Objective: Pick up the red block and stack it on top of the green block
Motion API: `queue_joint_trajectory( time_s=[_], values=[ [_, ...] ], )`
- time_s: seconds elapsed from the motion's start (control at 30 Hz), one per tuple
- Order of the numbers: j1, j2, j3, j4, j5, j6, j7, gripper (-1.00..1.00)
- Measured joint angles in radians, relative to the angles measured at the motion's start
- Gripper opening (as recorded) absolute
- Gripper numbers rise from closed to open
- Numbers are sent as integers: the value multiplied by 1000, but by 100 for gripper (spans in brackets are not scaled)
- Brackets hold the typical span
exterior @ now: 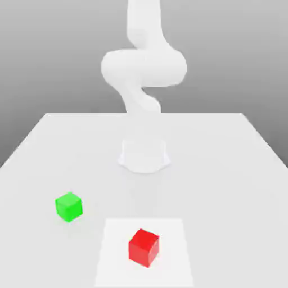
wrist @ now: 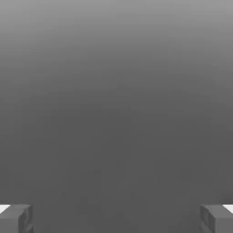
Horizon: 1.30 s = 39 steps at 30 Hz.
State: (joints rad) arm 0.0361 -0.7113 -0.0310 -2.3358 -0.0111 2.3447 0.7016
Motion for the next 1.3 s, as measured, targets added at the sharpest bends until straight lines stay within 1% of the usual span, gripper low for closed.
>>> queue_joint_trajectory(
  time_s=[0.27, 0.53, 0.73, 0.9, 0.93, 1.17, 1.3],
  values=[
    [101, 287, -99, -116, -9, 145, -339, 0],
    [167, 570, -167, -230, 25, 288, -702, 0],
    [166, 784, -160, -310, 58, 397, -970, 0],
    [117, 965, -96, -297, 133, 539, -1057, 0],
    [104, 999, -80, -292, 147, 567, -1069, -100],
    [101, 1006, -76, -291, 149, 571, -1070, -100],
    [123, 885, -112, -310, 87, 471, -1025, -100]
  ],
)
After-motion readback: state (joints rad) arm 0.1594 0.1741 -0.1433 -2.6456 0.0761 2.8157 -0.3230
